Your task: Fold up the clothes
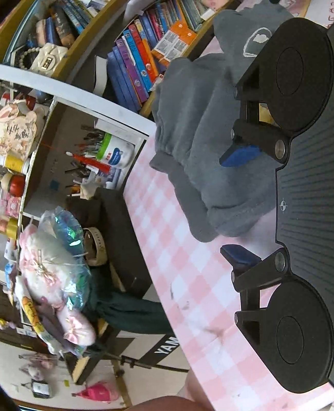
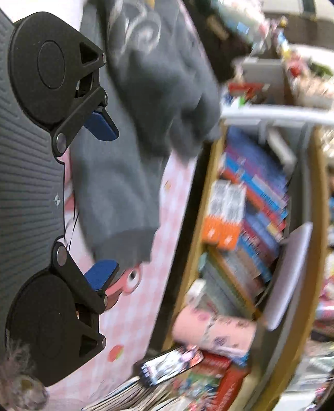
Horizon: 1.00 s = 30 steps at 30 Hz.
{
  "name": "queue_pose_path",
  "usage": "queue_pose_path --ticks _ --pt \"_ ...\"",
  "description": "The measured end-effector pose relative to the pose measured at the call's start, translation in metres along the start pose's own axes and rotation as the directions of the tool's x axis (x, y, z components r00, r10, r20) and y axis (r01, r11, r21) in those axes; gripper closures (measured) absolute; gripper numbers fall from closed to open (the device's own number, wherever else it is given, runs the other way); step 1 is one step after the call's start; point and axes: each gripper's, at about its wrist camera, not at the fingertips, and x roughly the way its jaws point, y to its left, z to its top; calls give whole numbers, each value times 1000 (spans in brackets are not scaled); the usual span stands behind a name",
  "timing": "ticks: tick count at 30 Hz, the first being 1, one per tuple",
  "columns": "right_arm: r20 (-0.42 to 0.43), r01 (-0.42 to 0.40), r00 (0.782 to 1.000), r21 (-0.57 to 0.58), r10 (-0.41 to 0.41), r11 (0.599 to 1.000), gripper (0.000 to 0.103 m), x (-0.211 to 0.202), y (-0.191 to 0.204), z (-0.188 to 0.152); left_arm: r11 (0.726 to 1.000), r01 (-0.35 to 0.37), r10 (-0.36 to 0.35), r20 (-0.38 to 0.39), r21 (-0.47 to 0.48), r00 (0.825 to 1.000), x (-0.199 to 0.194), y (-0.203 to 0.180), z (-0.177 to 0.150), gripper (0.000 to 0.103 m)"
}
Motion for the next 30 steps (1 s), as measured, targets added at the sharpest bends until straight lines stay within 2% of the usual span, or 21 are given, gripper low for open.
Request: queue_pose_path --ticks 4,9,12,16,21,25,27,30 --pt "-86 43 995 -56 -47 998 3 31 0 0 1000 11 -11 -2 -15 1000 1 2 0 35" --pt "-193 -41 980 10 42 999 6 31 -11 1 999 39 -40 35 31 999 -9 -7 -4 35" --pt "-227 -85 970 22 88 996 6 8 -22 -12 997 44 -46 47 58 998 -12 -13 -3 35" --pt "-279 -110 953 41 117 993 6 -41 -39 -38 997 48 -51 48 68 998 -10 -14 -3 31" --pt "-338 -120 935 -33 102 992 6 -110 -42 -69 998 37 -39 33 55 999 -4 -10 -5 31" --pt "-371 -102 926 -82 65 991 5 -146 -40 -85 998 37 -39 31 51 999 -4 -8 -6 31" --pt "-368 -83 929 -116 35 990 5 -152 -37 -85 998 39 -40 30 46 999 -4 -7 -5 31" --pt "-289 -30 957 -214 -34 976 5 -160 -26 -75 998 44 -45 32 43 998 -5 -7 -5 31"
